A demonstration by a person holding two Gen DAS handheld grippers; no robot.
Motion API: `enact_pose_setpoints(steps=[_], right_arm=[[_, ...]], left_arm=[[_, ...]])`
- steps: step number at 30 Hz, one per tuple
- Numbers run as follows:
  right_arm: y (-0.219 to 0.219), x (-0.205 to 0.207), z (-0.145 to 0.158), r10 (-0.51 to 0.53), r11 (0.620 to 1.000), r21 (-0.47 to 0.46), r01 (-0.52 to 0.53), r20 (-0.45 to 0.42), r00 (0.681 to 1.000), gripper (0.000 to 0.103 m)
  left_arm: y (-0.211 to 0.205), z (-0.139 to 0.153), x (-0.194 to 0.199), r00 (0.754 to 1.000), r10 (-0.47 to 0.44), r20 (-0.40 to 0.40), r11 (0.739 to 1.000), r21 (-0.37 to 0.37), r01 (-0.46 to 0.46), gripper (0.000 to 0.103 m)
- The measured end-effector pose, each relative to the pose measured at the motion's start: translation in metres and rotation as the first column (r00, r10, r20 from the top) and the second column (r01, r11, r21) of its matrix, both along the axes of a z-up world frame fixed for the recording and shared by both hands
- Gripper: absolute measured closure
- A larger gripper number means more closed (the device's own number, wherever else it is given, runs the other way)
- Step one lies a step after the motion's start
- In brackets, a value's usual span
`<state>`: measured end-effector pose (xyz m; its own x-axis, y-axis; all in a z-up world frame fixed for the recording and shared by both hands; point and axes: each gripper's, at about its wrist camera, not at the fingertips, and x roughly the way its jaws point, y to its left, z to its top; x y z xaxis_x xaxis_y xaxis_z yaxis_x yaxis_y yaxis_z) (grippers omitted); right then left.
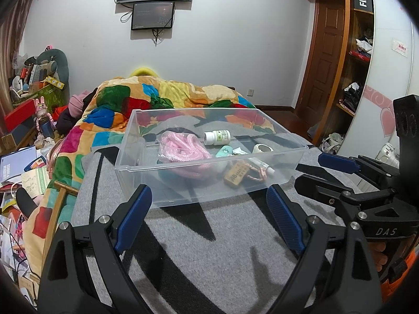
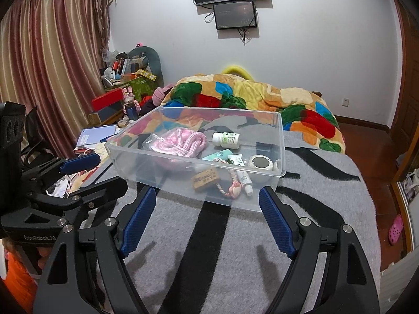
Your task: Organize objects
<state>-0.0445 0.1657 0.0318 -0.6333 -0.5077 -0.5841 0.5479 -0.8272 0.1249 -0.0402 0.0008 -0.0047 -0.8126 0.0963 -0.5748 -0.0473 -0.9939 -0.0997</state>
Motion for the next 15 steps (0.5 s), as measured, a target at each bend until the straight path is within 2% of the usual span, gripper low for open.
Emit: enact_pose_setpoints(steps=[15], right_arm=[[-0.001,0.0034,0.0003,0.001,1.0,0.001,-0.001,-0.001,1.0,0.024]], left_arm=[[0.0024,-0.0002,0.0014,1.0,-0.003,-0.001,1.0,0.002,0.003,0.013]])
